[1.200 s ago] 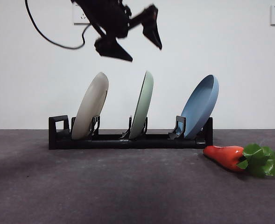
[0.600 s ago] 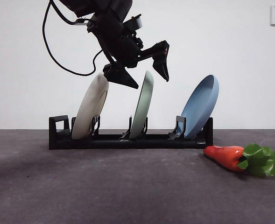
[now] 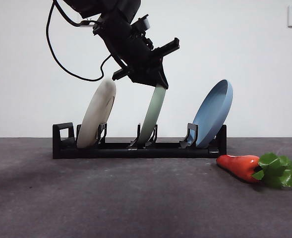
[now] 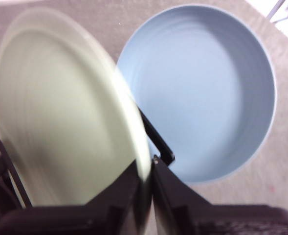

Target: Take the green plate from the plate rack,put the plate on the table,take the carrot from the table,put the carrot in the plate

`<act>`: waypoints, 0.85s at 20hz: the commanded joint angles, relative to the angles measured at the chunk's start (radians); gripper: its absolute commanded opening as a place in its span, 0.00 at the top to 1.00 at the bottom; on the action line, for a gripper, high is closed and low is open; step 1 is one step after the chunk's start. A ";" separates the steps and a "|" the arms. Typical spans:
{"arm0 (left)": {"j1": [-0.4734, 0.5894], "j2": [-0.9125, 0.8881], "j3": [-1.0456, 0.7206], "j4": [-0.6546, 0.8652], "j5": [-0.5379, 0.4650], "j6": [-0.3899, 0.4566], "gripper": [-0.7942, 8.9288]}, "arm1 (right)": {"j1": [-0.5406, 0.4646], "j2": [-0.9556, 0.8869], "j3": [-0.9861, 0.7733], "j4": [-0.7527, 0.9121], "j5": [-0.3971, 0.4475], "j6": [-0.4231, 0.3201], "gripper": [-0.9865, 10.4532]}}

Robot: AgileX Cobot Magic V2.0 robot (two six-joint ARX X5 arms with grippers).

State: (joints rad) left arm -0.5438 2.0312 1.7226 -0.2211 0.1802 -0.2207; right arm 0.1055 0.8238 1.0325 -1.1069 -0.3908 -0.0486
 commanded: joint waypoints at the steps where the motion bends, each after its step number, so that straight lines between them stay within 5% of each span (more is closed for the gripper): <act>1: 0.008 0.002 0.003 0.015 0.036 -0.050 0.93 | 0.002 0.001 0.003 0.002 0.000 0.006 0.34; 14: 0.006 -0.184 0.007 -0.006 0.071 -0.072 0.93 | 0.002 0.001 0.003 0.003 0.000 0.005 0.34; 17: -0.033 -0.294 0.007 -0.156 0.105 0.053 0.93 | 0.002 0.001 0.003 0.003 0.000 0.005 0.34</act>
State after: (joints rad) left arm -0.5591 1.7554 1.7226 -0.3737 0.2729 -0.2466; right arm 0.1055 0.8246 1.0325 -1.1069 -0.3908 -0.0486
